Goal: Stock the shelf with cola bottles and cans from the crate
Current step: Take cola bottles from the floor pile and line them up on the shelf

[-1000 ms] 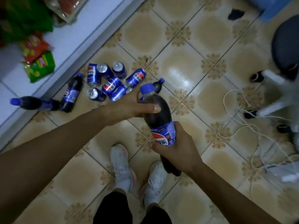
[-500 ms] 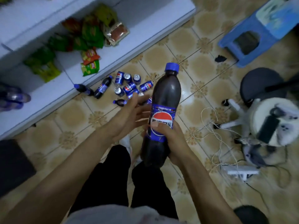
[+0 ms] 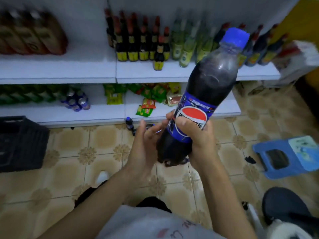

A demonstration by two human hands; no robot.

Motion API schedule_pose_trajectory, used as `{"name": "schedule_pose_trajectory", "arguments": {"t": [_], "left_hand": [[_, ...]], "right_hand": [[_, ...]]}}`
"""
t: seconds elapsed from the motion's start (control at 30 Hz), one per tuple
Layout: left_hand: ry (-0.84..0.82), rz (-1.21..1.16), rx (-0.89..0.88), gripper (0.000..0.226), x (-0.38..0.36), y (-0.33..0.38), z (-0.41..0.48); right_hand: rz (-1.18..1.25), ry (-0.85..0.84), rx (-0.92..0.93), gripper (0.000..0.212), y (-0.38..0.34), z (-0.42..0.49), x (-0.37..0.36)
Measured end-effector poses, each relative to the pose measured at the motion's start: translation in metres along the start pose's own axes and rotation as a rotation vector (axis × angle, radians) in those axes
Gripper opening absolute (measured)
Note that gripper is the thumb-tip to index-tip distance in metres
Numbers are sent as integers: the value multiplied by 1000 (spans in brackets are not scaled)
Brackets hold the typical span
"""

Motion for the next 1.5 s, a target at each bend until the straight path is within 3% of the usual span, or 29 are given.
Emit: {"name": "schedule_pose_trajectory", "arguments": {"t": [0.2, 0.3, 0.47, 0.63, 0.87, 1.0, 1.2, 1.37, 1.5], "left_hand": [[-185, 407, -396, 96, 47, 106, -32], [-35, 449, -631, 71, 91, 160, -48], [102, 392, -784, 55, 168, 268, -56], [117, 441, -867, 56, 222, 375, -62], [115, 418, -900, 49, 255, 481, -48], [161, 476, -963, 58, 259, 528, -29], [85, 600, -1037, 54, 248, 601, 17], [164, 862, -1088, 62, 236, 665, 72], [135, 1303, -916, 98, 233, 724, 110]], "right_hand": [[-69, -145, 74, 66, -19, 43, -120], [-76, -243, 81, 54, -19, 67, -205], [-57, -413, 74, 97, -24, 105, -343], [-207, -422, 133, 97, -35, 145, -436], [-507, -556, 212, 49, -69, 184, -523], [-645, -493, 315, 57, -85, 219, -557], [-597, -433, 391, 63, -112, 291, -586], [-575, -424, 376, 63, -134, 368, -598], [-634, -375, 417, 59, -149, 432, -604]]}}
Point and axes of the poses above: each hand's wrist, its own z-axis towards the middle knuckle, its own x-axis out of the back of the hand, y = z × x, the point moved 1 cm from there along z, towards the middle knuckle, and after that the axes turned 10 degrees about -z, right-handed, at the moved point
